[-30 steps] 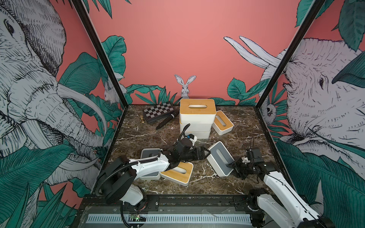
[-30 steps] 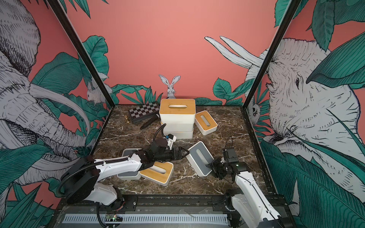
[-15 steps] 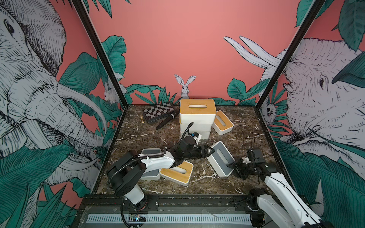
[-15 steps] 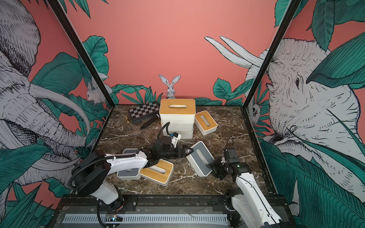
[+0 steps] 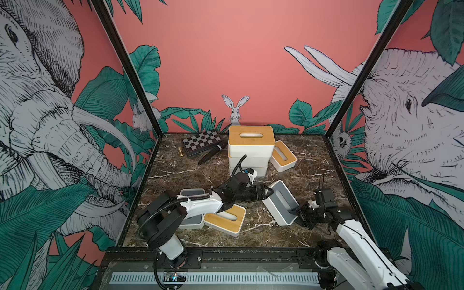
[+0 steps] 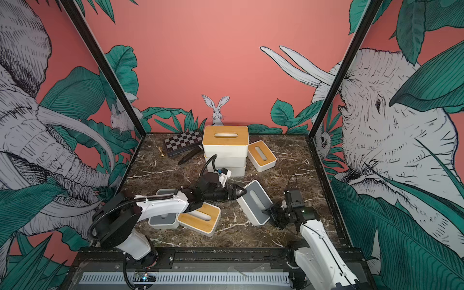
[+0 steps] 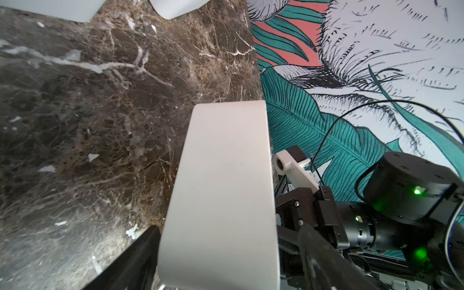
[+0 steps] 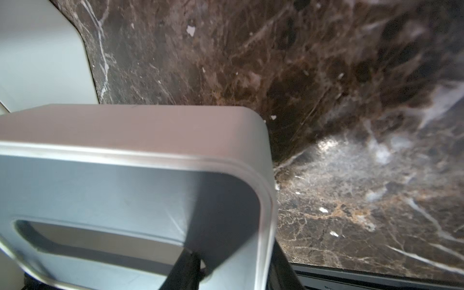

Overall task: Stack the tissue boxes
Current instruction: Pick up the tissue box from the center of the board.

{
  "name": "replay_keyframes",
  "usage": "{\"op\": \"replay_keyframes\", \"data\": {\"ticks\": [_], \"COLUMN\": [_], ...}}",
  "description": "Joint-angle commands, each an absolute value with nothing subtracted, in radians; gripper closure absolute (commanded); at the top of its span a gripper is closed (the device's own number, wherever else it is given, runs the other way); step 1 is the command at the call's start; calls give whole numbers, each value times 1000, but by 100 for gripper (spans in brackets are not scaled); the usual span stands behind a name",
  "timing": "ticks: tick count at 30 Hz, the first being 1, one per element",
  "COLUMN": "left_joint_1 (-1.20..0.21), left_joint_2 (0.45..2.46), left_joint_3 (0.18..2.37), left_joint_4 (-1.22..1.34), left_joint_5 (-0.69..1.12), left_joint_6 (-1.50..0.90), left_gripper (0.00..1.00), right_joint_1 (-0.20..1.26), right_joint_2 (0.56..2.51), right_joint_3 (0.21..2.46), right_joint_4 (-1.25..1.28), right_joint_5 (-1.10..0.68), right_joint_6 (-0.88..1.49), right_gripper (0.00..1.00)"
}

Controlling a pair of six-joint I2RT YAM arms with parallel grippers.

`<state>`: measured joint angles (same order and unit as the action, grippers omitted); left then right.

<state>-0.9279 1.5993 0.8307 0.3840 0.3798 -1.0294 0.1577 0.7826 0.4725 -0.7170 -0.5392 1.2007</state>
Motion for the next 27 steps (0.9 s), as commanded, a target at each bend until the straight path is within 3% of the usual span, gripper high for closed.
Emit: {"op": "replay_keyframes", "data": {"ticks": [1, 5, 11, 27], "left_joint_1": [-933, -933, -939, -942], "left_joint_2": [1605, 1610, 1607, 1617], "left_joint_3": [860, 852, 836, 834], "left_joint_4": [375, 388, 386, 384], "left_joint_5": [396, 397, 405, 393], "left_joint_6": [-1040, -1055, -1061, -1097], "left_gripper": [12, 15, 11, 24], "right_joint_1": [154, 154, 154, 154], "right_joint_2": [764, 762, 764, 760], "right_joint_3": [513, 512, 514, 514], "right_joint_4": [-694, -695, -690, -689], "right_joint_5": [-565, -563, -563, -561], "right_joint_6": [1191, 1191, 1193, 1196], "right_gripper": [77, 77, 77, 76]}}
